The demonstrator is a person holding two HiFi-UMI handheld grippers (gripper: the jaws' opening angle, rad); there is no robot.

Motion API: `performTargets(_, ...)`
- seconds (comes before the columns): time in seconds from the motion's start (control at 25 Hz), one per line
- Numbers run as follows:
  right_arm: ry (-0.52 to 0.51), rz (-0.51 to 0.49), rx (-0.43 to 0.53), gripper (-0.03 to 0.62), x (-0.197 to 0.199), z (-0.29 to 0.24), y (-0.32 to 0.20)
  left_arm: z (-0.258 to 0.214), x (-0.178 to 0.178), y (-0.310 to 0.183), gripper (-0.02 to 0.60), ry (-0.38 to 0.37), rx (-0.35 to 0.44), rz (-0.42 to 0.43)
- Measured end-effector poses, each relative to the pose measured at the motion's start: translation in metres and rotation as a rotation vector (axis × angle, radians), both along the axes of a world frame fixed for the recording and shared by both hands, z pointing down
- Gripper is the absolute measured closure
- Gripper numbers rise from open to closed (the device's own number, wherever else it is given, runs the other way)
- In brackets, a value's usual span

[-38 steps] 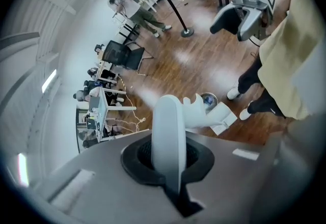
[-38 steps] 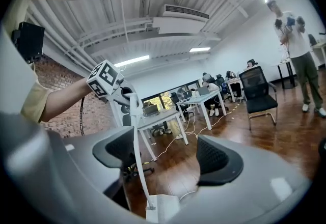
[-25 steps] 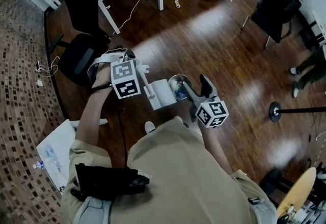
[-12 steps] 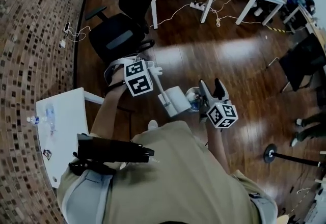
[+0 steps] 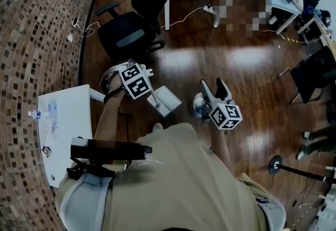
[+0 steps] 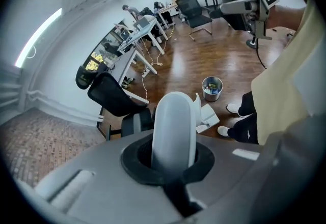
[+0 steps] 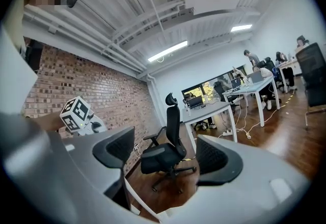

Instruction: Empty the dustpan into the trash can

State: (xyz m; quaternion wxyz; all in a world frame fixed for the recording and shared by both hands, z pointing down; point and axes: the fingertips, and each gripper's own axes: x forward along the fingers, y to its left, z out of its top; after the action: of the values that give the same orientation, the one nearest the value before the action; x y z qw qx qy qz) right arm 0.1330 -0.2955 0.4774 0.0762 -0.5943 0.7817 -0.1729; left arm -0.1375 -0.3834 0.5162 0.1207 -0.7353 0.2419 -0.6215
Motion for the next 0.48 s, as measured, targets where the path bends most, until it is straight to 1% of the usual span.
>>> performTargets(0.08,-0.001,0.003,-0.005,0.230,0.001,0.001,0.000,0.013,-0.012,-0.001,0.581,-0.002,-0.014,-0.059)
performTargets(0.2,0.000,-0.001,-0.013,0.230,-0.002,0.004,-0.001,0.041,-0.031,0.001,0.581,0.014,-0.060,-0.157)
performTargets(0.32,0.001,-0.007,-0.018,0.231,-0.006,0.009,-0.002,0.075,-0.047,-0.001,0.581,0.060,-0.103,-0.267)
performTargets(0.48,0.005,-0.019,-0.032,0.230,-0.013,0.013,0.000,0.115,-0.064,-0.005,0.581,0.141,-0.111,-0.437)
